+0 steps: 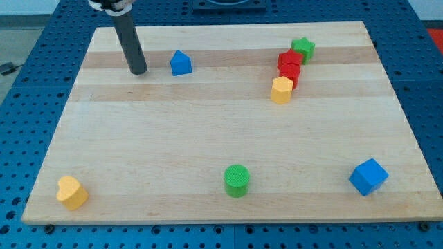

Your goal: Move the yellow heart down to the blue triangle

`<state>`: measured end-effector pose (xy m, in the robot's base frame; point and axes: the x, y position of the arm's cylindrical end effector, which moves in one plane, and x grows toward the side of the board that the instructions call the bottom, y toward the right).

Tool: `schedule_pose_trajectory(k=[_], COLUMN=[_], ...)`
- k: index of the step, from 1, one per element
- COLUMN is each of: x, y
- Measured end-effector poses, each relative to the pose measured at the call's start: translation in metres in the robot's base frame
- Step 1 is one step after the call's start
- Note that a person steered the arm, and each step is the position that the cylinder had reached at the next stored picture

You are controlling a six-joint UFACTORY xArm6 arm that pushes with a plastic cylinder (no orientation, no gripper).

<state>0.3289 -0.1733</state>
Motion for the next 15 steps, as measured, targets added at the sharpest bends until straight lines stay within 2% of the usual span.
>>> schedule_pose_trajectory(k=[2,3,4,5,6,7,8,10,11,12,14,15], x=[-0.001,-0.003,0.018,0.061,0.078,0.108,0.119,0.227,0.268,0.289,0.272,0.236], y=[0.052,0.064,0.049,-0.014,-0.093,-0.132,-0.132,-0.128,-0.127,-0.122,-0.045,-0.025])
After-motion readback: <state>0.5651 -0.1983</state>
